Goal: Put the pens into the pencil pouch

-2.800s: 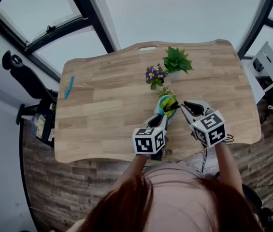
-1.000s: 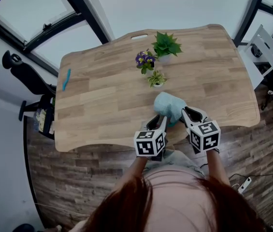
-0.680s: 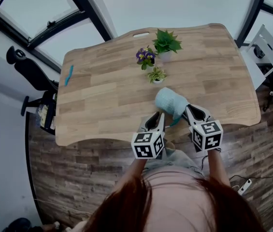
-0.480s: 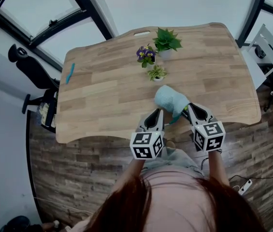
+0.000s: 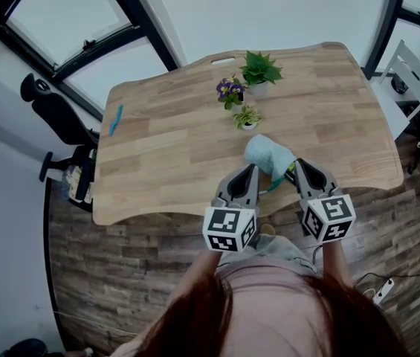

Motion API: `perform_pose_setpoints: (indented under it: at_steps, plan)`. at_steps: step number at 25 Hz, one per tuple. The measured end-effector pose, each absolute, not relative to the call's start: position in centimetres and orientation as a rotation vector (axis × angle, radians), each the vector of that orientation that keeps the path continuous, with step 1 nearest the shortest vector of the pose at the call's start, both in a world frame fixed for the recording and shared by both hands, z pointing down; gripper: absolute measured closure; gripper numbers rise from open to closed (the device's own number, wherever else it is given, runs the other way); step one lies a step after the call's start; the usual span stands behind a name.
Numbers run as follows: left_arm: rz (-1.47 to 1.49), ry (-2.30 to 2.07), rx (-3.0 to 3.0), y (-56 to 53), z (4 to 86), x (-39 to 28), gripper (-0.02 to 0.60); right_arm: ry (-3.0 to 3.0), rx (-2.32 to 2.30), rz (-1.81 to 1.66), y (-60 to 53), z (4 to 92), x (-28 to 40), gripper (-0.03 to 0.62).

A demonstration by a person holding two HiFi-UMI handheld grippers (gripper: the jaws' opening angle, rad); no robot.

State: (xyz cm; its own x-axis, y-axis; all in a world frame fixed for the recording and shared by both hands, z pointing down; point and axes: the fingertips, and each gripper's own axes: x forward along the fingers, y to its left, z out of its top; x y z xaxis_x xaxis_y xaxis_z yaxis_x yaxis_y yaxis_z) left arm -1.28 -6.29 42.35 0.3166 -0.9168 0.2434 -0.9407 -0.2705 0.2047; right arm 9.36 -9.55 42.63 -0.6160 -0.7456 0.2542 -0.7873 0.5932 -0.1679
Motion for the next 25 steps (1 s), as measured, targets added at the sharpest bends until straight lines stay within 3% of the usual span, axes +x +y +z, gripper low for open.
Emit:
perform_pose_setpoints:
  at_steps: [25]
  plan:
    - [0.001, -1.702, 2.463, 3.0, 34.9, -3.1, 0.580, -2.721, 1.499, 0.128, 0.9, 33.7, 9.5, 0.594]
